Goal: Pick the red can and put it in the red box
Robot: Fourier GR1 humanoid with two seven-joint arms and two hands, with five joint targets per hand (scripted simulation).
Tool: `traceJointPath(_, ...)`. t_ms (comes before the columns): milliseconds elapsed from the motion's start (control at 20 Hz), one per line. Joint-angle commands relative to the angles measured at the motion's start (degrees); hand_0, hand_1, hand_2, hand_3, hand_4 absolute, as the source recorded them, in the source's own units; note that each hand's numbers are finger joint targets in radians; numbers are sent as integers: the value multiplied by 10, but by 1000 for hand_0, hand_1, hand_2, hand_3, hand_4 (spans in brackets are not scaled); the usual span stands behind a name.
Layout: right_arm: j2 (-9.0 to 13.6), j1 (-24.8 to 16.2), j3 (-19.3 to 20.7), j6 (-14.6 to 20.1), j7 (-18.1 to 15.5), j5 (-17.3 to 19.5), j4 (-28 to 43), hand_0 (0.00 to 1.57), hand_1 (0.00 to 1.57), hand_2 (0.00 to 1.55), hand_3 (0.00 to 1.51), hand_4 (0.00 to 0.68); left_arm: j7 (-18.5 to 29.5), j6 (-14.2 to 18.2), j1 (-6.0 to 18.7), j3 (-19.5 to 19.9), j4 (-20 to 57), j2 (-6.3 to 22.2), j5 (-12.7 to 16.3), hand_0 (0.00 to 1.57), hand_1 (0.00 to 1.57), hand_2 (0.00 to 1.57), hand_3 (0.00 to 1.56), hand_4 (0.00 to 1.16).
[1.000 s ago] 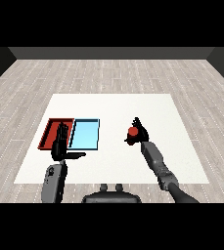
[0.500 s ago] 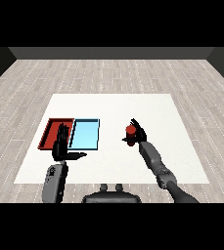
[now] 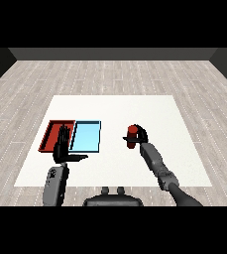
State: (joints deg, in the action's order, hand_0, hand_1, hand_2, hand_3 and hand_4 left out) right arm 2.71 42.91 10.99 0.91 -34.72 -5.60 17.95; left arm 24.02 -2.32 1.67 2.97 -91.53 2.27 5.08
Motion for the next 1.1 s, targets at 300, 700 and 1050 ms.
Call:
traceJointPath(300, 4, -6, -23, 15, 4, 18, 73, 1437, 1437, 1433, 1369, 615, -20, 7, -6, -21, -34, -11, -8, 0, 0, 0, 0, 0)
traceJointPath(700, 18, -92, -69, 9, 96, 19, 309, 1433, 1433, 1427, 1377, 622, -13, 16, 10, -53, 5, -21, -45, 0, 0, 0, 0, 0)
traceJointPath(1050, 35, -161, -82, -15, 164, -4, 484, 1445, 1445, 1432, 1387, 651, -107, 28, 35, -93, -33, -22, -37, 0, 0, 0, 0, 0)
